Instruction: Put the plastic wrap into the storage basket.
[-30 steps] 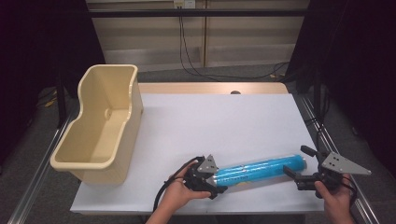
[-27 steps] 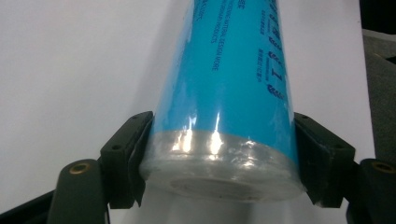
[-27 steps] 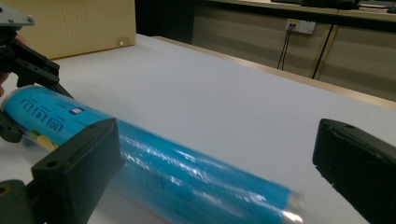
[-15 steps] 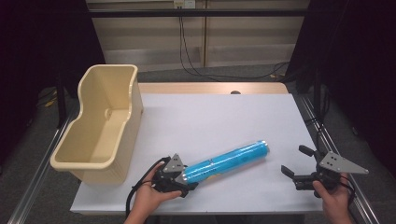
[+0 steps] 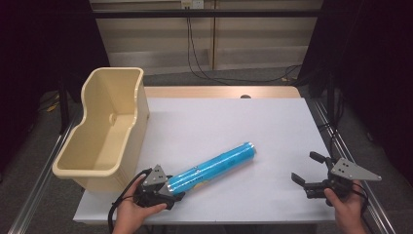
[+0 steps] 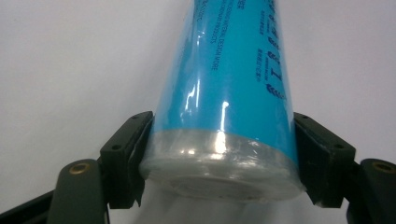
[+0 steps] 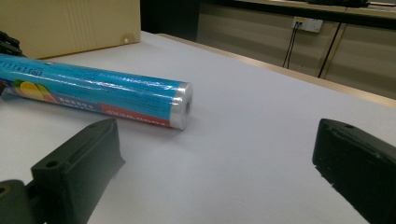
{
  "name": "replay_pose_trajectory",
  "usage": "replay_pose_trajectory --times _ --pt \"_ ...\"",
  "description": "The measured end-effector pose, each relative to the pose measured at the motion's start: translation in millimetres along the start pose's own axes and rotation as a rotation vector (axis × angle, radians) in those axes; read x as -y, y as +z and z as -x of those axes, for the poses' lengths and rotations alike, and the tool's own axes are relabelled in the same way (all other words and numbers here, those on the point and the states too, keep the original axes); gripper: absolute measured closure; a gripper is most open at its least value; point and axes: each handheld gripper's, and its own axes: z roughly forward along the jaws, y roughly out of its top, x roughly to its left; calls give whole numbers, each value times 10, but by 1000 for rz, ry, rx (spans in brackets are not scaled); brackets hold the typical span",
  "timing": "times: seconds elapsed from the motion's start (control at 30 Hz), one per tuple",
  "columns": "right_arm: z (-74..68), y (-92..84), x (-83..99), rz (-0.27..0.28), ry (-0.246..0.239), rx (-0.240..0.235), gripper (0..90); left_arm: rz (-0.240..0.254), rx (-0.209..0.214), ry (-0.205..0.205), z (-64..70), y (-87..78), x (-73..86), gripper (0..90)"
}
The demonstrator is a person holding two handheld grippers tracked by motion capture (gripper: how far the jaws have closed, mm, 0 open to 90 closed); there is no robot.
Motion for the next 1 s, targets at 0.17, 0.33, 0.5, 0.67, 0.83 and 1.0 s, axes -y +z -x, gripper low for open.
replay_pose_trajectory --times 0.17,0.33,0.5,0.67,0.83,1.0 --pt "3 4 3 2 3 -2 7 -9 9 19 -1 -12 -6 285" --pt "-12 19 -1 -2 -1 -6 8 0 23 22 -8 -9 -50 279" --pt "-19 30 -2 -5 -5 -8 7 -13 40 48 7 62 -132 263" --pt "-14 26 0 -5 -4 -8 7 -9 49 74 22 170 -239 227" --pt "-10 30 2 -7 -4 -12 7 -7 60 76 14 251 -347 233" --pt "-19 35 -1 -8 -13 -10 7 -30 52 92 17 317 -435 308"
